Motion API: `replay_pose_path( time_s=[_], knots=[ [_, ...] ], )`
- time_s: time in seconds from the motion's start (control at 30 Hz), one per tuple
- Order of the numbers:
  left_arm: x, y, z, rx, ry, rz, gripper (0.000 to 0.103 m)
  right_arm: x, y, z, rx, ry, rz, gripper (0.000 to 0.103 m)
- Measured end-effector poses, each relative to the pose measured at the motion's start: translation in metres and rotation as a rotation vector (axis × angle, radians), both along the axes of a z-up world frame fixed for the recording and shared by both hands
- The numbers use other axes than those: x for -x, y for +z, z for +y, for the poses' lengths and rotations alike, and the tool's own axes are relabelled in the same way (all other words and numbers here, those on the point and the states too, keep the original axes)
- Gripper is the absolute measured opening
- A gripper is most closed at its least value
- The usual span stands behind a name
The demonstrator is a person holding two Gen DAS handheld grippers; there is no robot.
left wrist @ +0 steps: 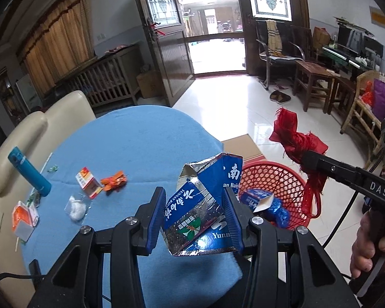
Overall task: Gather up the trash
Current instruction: 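Open the left tool over the basket while the right tool releases the red ribbon, then move both tools back over the blue table toward the remaining trash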
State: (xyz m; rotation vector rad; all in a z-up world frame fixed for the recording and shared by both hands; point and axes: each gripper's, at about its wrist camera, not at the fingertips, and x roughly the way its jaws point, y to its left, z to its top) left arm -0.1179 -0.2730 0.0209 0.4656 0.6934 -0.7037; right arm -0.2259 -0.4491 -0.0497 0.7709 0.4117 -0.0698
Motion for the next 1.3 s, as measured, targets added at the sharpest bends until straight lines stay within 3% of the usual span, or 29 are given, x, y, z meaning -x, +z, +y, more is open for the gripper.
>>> replay_pose_path(
  time_s=[0.27, 0.53, 0.63, 0.7, 0.73, 1.0, 1.3],
  knots=[
    [-0.006, -0.011, -0.030, 0.028, -0.065, 0.100, 0.047, 0.009, -0.017, -0.031, -0.064, -0.112, 0.043, 0.037],
    [0.001, -0.056, -0.065, -0.052, -0.150, 0.205, 0.048, 0.006, -0.068, -0.062, -0.175, -0.198, 0.209, 0.039],
    [0.007, -0.066, -0.076, -0.072, -0.176, 0.210, 0.048, 0.004, -0.087, -0.069, -0.240, -0.200, 0.267, 0.041],
    [0.007, -0.066, -0.080, -0.078, -0.182, 0.200, 0.054, 0.004, -0.094, -0.074, -0.275, -0.208, 0.274, 0.071],
    [0.006, -0.066, -0.078, -0.077, -0.175, 0.193, 0.057, 0.006, -0.093, -0.075, -0.281, -0.216, 0.257, 0.071],
    [-0.016, -0.057, -0.018, -0.048, -0.081, 0.174, 0.057, 0.015, -0.062, -0.070, -0.168, -0.238, 0.188, 0.071],
    [-0.051, -0.050, 0.115, 0.017, 0.197, 0.102, 0.058, -0.013, -0.050, -0.030, -0.087, -0.126, 0.225, 0.071]
  ],
)
